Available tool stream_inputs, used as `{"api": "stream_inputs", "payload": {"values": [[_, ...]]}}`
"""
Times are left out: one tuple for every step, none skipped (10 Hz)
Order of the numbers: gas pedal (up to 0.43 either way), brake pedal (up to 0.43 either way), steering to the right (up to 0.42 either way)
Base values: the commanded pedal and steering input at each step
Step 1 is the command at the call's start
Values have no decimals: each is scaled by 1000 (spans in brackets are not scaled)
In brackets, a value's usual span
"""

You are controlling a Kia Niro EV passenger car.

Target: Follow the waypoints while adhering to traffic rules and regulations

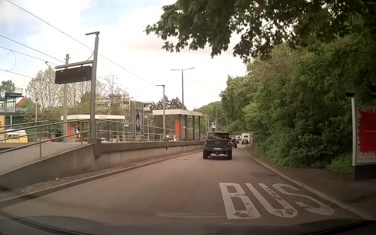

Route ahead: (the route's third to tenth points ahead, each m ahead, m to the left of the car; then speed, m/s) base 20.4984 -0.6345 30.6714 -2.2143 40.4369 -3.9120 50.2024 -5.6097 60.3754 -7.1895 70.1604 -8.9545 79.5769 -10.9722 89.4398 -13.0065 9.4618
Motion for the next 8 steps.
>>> {"api": "stream_inputs", "payload": {"values": [[67, 0, 40], [87, 0, 39], [87, 0, 39], [98, 0, 38], [110, 0, 37], [110, 0, 36], [110, 0, 36], [110, 0, 36]]}}
